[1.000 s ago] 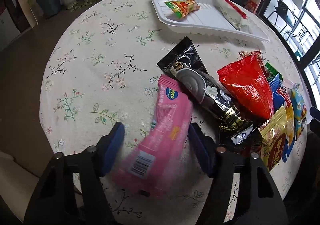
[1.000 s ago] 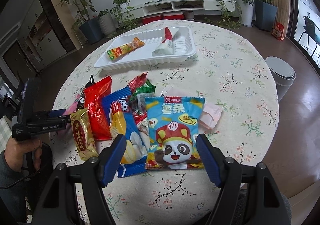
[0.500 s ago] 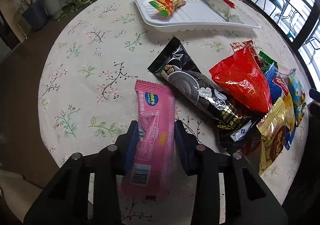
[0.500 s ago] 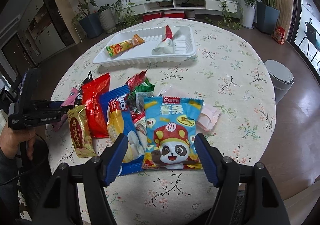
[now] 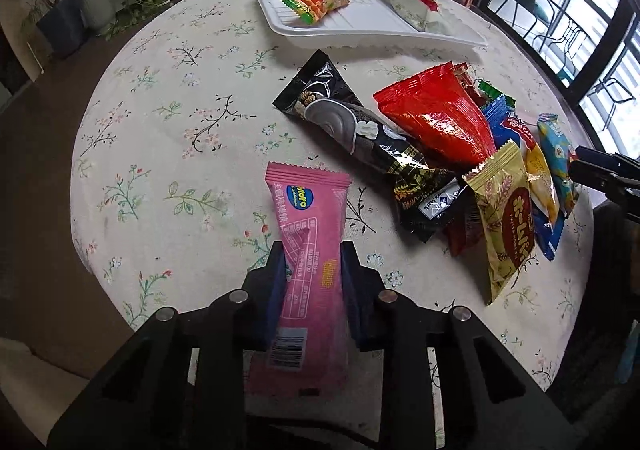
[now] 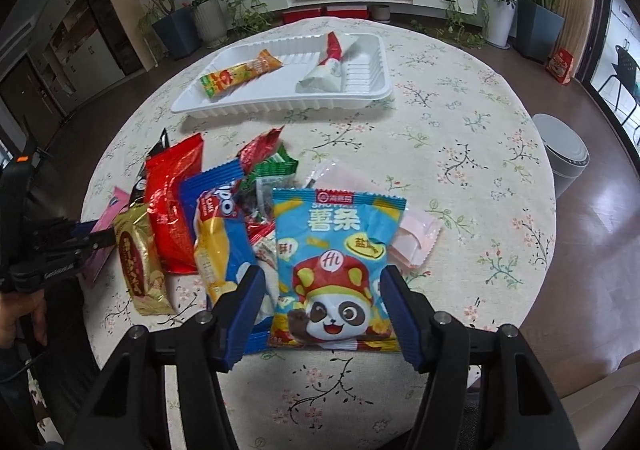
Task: Organize snacks
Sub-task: 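Grasp the blue panda chip bag with the right tool while the left tool holds the pink bar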
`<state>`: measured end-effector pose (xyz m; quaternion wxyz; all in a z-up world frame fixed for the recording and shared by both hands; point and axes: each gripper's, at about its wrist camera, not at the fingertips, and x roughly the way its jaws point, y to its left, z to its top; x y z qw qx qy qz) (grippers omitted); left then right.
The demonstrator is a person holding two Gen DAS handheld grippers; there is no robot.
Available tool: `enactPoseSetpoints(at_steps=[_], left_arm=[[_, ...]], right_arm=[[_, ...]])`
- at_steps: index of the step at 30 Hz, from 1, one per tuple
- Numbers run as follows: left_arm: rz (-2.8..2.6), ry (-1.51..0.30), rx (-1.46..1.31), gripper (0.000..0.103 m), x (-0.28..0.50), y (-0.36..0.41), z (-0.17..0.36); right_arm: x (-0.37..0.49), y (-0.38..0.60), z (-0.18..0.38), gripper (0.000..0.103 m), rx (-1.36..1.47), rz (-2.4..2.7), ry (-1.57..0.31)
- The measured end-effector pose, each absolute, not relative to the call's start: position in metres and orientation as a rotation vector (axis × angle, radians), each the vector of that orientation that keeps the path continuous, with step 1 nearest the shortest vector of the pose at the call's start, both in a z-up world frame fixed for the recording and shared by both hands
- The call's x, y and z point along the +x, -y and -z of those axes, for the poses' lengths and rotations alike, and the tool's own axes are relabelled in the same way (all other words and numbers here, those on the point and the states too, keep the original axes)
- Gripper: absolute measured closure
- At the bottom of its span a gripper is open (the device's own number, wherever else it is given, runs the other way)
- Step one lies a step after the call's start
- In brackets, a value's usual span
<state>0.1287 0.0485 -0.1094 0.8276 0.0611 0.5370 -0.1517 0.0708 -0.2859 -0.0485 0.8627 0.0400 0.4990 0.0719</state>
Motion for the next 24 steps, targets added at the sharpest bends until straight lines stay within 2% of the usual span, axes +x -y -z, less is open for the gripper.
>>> enactPoseSetpoints(at_steps=[9,20,24], left_arm=[[0.328,-1.141,0.154,0.079,0.126,-0.045,0.11],[0.35,-1.135,0.182,0.079,0.123,-0.04,0.11],[0.354,-1.13,0.179,0.08,0.121,-0.041,0.109]], right_arm=[[0.083,0.28,0.065,0.037,0.059,-0.143,-1.107],[0.081,0.281,0.064,0.058,0.084,-0.182,-1.098],[0.077,0.282,0.058,0.059,0.106,-0.191,-1.081]])
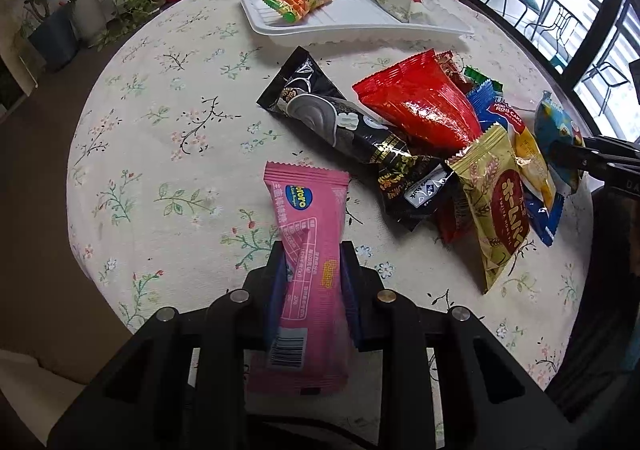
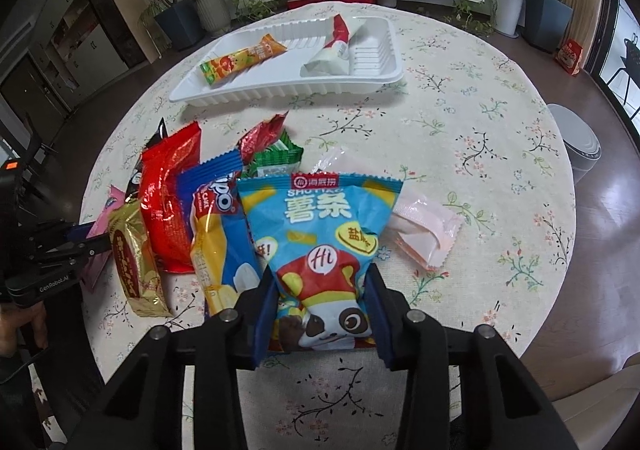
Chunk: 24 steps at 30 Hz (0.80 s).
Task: Organize snacks
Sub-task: 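Grasp the blue panda chip bag with the right tool while the left tool holds the pink bar, then carry the pink bar and blue chip bag with both tools into the tray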
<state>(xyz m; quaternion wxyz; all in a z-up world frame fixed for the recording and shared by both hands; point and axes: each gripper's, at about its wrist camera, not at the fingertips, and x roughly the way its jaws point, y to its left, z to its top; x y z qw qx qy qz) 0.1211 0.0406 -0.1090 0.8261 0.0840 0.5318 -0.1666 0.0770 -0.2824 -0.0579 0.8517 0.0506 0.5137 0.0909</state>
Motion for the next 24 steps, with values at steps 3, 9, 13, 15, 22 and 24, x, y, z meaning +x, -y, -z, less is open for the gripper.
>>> enactPoseSetpoints(at_steps=[3,9,13,15,22,24], left_arm=[[0.359,-1.126,0.158,0.08,0.121,-0.043,0.108],[0.38,-1.118,0.083,0.08,0.119,-0.055,0.102],[0.393,-1.103,0.017,0.08,0.117,-0.065,0.094],[0.397,-1.092,-0.014,0.08,0.116,-0.071,0.09],[0.406,-1.059,-0.092,0.08,0.117,-0.084,0.075],[0.417,-1.049,-0.114,0.08,0.118,-0.084,0.071]], right_arm=[[0.074,0.283,0.052,0.06,0.119,-0.2,-1.065],[0.07,0.284,0.035,0.06,0.176,-0.239,-1.025],[0.07,0.285,0.03,0.06,0.213,-0.261,-1.01],[0.07,0.287,0.031,0.06,0.235,-0.265,-1.01],[0.07,0.299,0.037,0.06,0.283,-0.25,-1.012],[0.071,0.303,0.039,0.06,0.296,-0.245,-1.014]])
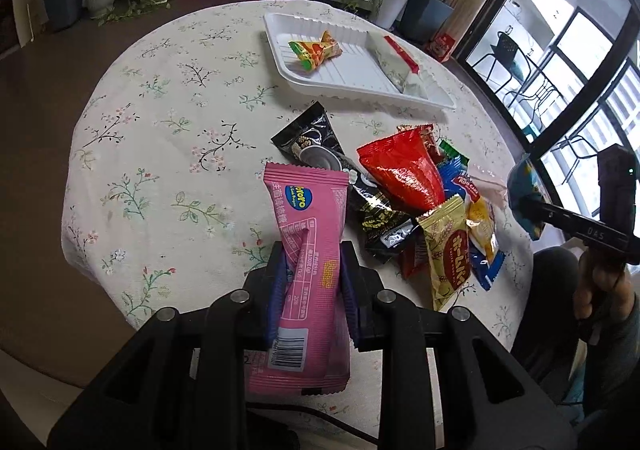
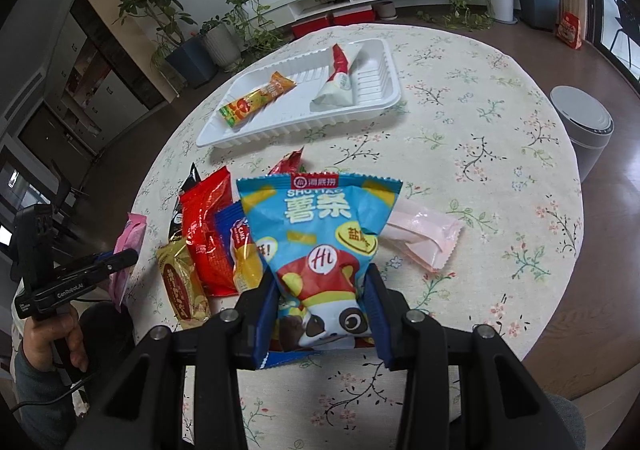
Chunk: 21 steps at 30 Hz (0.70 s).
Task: Organize snacks
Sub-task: 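Carry the pink bar and blue chip bag with both tools into the tray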
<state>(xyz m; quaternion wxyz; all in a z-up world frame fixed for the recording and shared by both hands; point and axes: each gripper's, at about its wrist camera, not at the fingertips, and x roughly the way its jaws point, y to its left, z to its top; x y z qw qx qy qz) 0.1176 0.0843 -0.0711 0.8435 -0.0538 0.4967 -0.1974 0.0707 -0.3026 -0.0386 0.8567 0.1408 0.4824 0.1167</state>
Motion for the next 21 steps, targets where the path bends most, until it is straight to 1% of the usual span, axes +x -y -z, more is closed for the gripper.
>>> enactPoseSetpoints(at_steps=[6,9,14,21], left_arm=[[0.469,-1.015,-0.162,0.08,0.125,-0.076,0.055],[0.489,-0.98,-0.167,0.08,0.137,-0.071,0.038],[0.532,-0.925,-0.171,0.08,0.18,-0.057,0.006],[0.557,-0.867,-0.203,0.08,0.255,-0.038,-0.034]], right_arm=[[0.072,0.311,0.037,0.06,0.331,-0.249,-1.002],[0.078,0.317,0.027,0.06,0.356,-0.259,-0.979],[0.102,0.323,-0.006,0.06,0.363,-0.285,-0.911],[0.167,0.316,-0.06,0.06,0.348,-0.342,-0.818]])
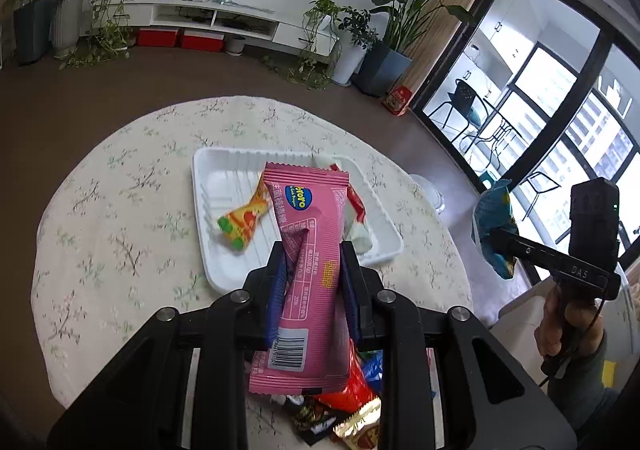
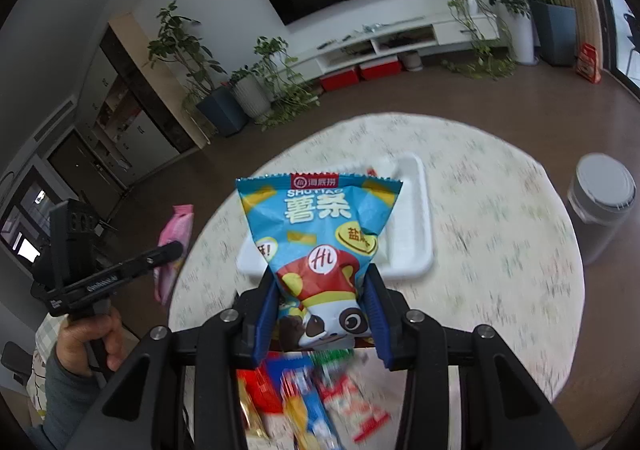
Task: Organize snacks
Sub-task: 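Carry the pink bar and blue chip bag with both tools into the tray, then open both tools to release the pink bar and chip bag in the tray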
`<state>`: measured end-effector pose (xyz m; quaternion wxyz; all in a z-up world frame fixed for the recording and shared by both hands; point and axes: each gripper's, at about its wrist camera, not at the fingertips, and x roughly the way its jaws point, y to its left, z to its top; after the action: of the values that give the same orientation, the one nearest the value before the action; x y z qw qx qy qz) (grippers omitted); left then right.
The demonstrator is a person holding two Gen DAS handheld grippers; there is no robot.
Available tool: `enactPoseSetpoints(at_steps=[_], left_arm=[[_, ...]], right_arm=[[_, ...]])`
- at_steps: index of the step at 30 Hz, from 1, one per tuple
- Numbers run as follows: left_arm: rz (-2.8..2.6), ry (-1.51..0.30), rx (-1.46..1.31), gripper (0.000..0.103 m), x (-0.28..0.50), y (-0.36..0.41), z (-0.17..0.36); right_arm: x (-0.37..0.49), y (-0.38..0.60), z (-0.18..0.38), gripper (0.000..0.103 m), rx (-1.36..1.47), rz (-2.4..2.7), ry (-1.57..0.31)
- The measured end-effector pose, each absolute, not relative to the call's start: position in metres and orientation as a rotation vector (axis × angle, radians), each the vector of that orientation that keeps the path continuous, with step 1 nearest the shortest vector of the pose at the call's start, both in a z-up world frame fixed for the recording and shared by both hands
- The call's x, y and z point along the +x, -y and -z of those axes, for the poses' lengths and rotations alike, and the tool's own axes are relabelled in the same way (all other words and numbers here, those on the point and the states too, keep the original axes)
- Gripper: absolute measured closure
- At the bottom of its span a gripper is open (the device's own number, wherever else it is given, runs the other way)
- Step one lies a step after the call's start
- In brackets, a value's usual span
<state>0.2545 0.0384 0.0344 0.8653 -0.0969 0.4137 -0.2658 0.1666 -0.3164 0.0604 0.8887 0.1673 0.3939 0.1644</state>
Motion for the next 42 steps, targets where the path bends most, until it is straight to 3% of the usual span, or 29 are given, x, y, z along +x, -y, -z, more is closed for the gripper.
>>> enactPoseSetpoints(at_steps=[6,15,31,35,39,42], left_arm=[[0.528,-0.879,-0.187,0.079,0.328,-0.018,-0.032],[0.469,-1.027,-0.118,0.079,0.418,0.007,0.035],[0.43,-1.092,-0.036,0.076,0.428,0.025,0.091],[0.411,-1.101,-0.015,0.049,0.426,0.028,0.098],[0.396,-1.072,-0.024,0.043,0.419,0.024,0.092],[0.396,-1.054,-0.034,0.041,0.414,0.021,0.084]], right_arm=[[0.242,0.288,-0.068,0.06,0.341,-0.397,-0.85],[0.321,0.248,0.008,0.06,0.253,-0.335,-1.059],[0.351,0.213,0.066,0.059,0.079,-0.259,-1.137],[0.351,0.211,0.066,0.058,0.066,-0.248,-1.136],[0.348,0.213,0.062,0.054,0.076,-0.245,-1.127],[0.34,0.215,0.056,0.044,0.071,-0.234,-1.103]])
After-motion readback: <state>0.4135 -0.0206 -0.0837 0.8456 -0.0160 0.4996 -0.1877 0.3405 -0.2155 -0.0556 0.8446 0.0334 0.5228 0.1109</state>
